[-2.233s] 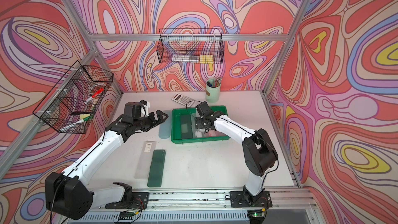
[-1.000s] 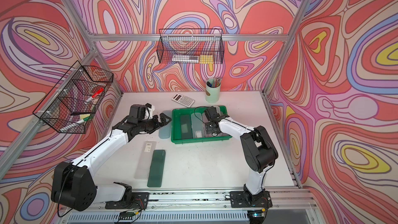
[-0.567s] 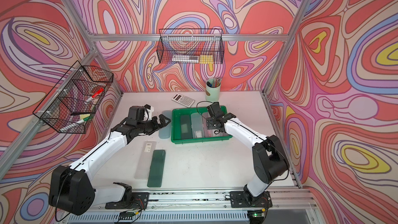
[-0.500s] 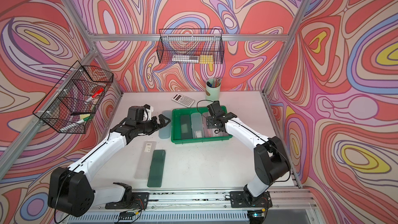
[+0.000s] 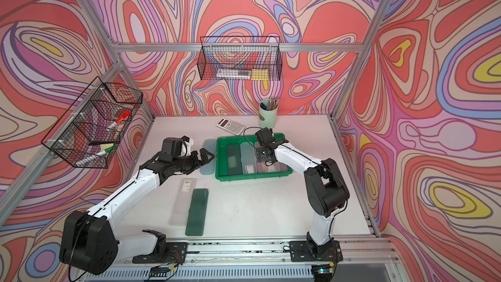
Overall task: Put the pencil case into the storage box
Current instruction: Place the pencil case at the storage box.
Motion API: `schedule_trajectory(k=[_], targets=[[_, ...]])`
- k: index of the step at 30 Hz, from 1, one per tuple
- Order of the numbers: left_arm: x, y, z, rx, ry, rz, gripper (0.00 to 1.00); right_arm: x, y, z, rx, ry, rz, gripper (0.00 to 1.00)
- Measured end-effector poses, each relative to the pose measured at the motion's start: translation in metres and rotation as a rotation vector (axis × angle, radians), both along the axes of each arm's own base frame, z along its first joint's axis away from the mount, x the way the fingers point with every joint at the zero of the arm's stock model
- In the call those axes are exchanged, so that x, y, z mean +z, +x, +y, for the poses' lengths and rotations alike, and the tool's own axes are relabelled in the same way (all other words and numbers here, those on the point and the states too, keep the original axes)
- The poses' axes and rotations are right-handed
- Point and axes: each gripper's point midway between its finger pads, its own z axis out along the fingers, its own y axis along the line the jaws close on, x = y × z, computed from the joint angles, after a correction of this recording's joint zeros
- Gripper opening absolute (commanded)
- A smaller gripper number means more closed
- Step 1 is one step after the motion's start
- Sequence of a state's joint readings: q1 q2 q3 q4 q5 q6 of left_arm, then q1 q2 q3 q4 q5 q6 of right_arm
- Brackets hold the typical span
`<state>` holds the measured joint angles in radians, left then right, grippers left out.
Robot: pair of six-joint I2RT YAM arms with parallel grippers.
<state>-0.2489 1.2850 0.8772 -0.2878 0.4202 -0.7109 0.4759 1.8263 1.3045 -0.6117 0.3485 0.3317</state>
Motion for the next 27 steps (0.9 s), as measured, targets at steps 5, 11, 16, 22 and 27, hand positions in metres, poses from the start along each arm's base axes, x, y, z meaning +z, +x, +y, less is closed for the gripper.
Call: schedule_trajectory(k=[5, 11, 16, 22, 27], targets=[[-0.001, 0.000, 0.000, 0.000, 0.000, 0.002, 0.99, -0.013, -0.004, -0.008, -0.013, -0.087, 0.016, 0.98], [-0.001, 0.000, 0.000, 0.003, -0.002, 0.004, 0.99, -0.018, -0.005, -0.020, -0.038, -0.168, 0.010, 0.98], [-0.001, 0.000, 0.000, 0.002, -0.001, 0.004, 0.99, -0.021, -0.005, -0.027, -0.052, -0.206, 0.008, 0.98], [-0.001, 0.000, 0.000, 0.002, -0.001, 0.004, 0.99, -0.021, -0.004, -0.032, -0.071, -0.212, 0.001, 0.98], [-0.001, 0.000, 0.000, 0.002, 0.000, 0.004, 0.99, -0.019, -0.001, -0.040, -0.113, -0.194, -0.005, 0.98]])
